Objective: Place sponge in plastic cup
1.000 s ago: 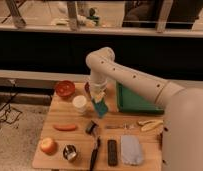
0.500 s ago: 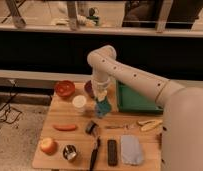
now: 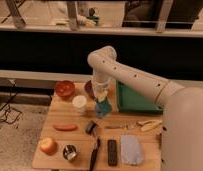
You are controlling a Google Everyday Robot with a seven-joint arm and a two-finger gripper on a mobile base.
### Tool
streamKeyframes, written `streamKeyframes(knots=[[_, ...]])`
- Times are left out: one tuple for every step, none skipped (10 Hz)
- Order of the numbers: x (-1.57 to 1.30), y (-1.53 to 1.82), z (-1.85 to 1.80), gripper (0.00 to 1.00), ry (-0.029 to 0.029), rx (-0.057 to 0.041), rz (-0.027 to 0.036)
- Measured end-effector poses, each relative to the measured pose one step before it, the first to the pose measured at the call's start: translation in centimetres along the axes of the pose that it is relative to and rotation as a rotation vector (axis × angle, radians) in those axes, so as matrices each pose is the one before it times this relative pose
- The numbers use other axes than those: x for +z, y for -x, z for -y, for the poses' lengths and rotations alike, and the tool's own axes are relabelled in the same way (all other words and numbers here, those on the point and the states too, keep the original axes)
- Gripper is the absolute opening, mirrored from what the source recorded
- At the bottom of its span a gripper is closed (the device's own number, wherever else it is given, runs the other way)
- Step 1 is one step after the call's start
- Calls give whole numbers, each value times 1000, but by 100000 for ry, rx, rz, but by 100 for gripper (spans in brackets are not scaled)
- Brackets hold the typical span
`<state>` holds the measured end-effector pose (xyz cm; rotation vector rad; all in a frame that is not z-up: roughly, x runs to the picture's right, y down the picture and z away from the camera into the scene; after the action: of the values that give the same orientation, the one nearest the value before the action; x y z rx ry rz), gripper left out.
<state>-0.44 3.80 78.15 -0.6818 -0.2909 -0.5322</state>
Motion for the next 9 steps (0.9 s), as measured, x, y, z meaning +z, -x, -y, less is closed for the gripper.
streamKeyframes(knots=[[4,-5,2,0,0,1,-24],[0,6,2,0,10,-3,9],[104,112,60,0,214,-132,117],[116,235,92,0,349,-68,200],[53,107,53,0,164,-33,101],[58,194,81,0,184,-105,214],[117,277,99,0,249,-269,390],[92,157,71,0,201,-137,227],[101,94,20,0,270,-118,159]])
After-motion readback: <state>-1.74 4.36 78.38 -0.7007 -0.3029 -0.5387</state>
